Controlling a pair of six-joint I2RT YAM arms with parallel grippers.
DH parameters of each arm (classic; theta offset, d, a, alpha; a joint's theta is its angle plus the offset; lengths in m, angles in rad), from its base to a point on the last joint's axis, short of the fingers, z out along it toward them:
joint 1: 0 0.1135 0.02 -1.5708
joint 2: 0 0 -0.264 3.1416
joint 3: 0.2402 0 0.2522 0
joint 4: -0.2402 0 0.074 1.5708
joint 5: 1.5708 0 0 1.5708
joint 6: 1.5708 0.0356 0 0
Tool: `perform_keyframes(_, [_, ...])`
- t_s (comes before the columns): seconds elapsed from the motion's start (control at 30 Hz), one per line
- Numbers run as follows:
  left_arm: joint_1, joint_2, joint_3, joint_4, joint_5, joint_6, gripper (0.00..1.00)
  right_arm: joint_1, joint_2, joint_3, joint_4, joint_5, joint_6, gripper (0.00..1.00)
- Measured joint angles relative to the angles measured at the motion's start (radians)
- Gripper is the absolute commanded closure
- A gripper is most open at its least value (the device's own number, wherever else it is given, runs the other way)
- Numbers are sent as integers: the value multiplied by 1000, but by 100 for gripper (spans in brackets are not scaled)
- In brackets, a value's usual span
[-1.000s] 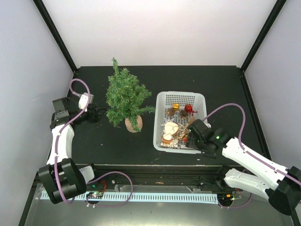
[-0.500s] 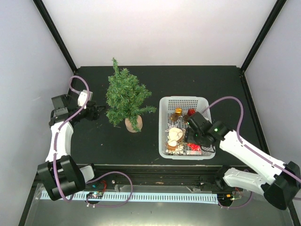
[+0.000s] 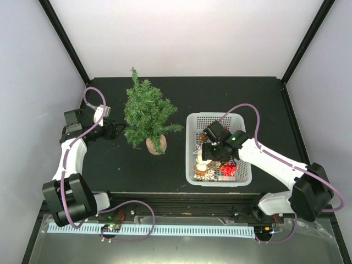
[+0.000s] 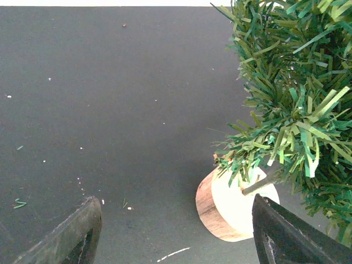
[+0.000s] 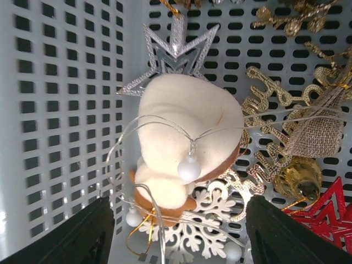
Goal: Decorate the small christmas tree
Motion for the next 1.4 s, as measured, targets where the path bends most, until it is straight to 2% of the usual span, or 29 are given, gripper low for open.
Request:
perform_keyframes(0.37, [-18,8,2,3,-8,-6,25,-1,102,-20,80,-47,-39,37])
perform_keyframes(0.77, [-23,8,7,3,-9,-6,25,-1,89,-72,112,-155,-77,47])
perform_keyframes(0.93, [-26,9,7,3,-9,-7,25,-1,46,-108,108,-205,-86,63])
perform_keyframes(1.13, [-36,9,8,3,-11,-7,25,4,45,-127,116,-262,-95,66])
perform_keyframes(1.2, [-37,9,9,0,-12,-6,25,11,46,-127,122,-275,-99,84])
perform_keyframes(1.23, [-37,9,11,-3,-13,-6,25,16,47,-127,124,-280,-102,96])
perform_keyframes(1.27, [-37,8,14,-5,-14,-3,25,18,47,-129,128,-283,-102,99])
perform_keyframes(1.4, [-37,-3,39,-29,-32,5,25,26,45,-130,121,-272,-111,99])
